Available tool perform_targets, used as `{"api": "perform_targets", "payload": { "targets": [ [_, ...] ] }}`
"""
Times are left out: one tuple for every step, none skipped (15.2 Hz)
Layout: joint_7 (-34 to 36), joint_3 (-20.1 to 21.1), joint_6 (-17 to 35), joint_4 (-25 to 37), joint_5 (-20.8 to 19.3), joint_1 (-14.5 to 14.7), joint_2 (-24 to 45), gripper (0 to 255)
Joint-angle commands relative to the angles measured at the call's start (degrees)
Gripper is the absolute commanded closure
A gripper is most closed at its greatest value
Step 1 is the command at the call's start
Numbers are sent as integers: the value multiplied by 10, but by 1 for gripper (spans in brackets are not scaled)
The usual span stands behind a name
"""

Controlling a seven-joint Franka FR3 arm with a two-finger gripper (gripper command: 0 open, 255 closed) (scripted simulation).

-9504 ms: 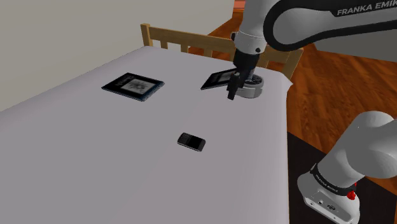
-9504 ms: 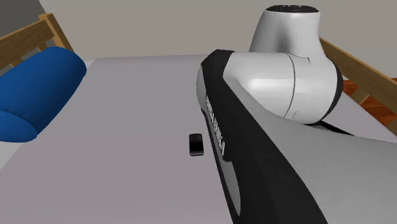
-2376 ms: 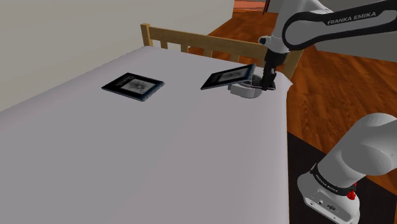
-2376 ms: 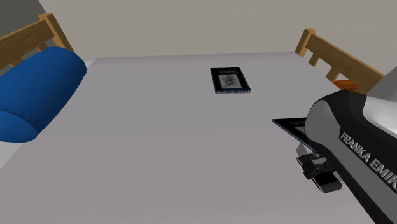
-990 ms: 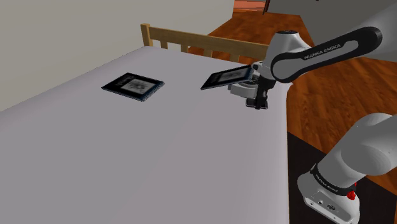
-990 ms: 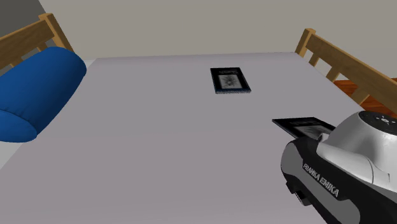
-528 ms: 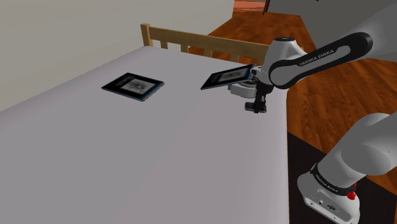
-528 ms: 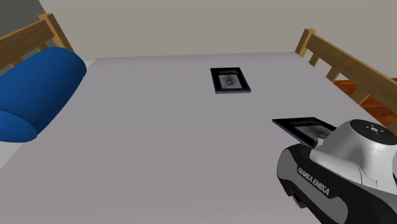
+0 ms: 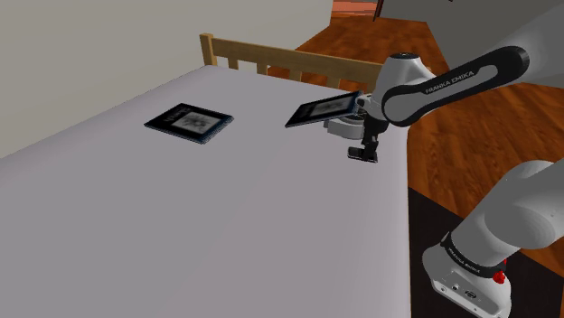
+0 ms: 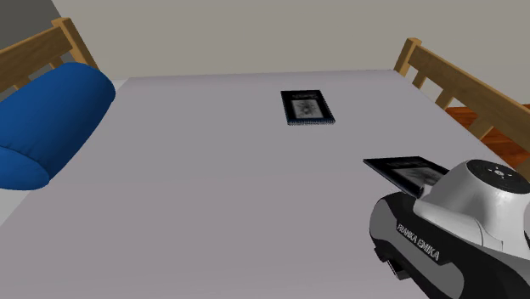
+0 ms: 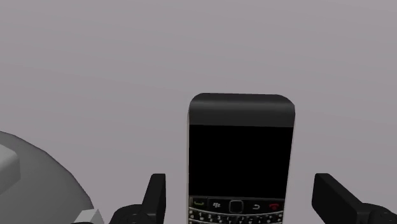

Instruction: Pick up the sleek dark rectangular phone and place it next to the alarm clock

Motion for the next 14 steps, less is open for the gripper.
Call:
{"api": "perform_targets", "payload": {
  "targets": [
    [0,0,0,0,0,0,0,0],
    [0,0,0,0,0,0,0,0],
    [0,1,-25,8,1,0,-17,0],
    [0,3,-49,16,1,0,-33,0],
    [0,4,-73,25,2,1,-47,0],
    [0,5,-91,33,3,1,-58,0],
    [0,5,-91,33,3,1,-58,0],
    [0,5,-91,33,3,1,-58,0],
    [0,5,-91,33,3,1,-58,0],
    [0,5,-91,33,3,1,-58,0],
    [0,5,-91,33,3,1,-58,0],
    [0,5,-91,33,3,1,-58,0],
    [0,5,-91,33,3,1,-58,0],
    [0,5,-91,33,3,1,-58,0]
  ]
}}
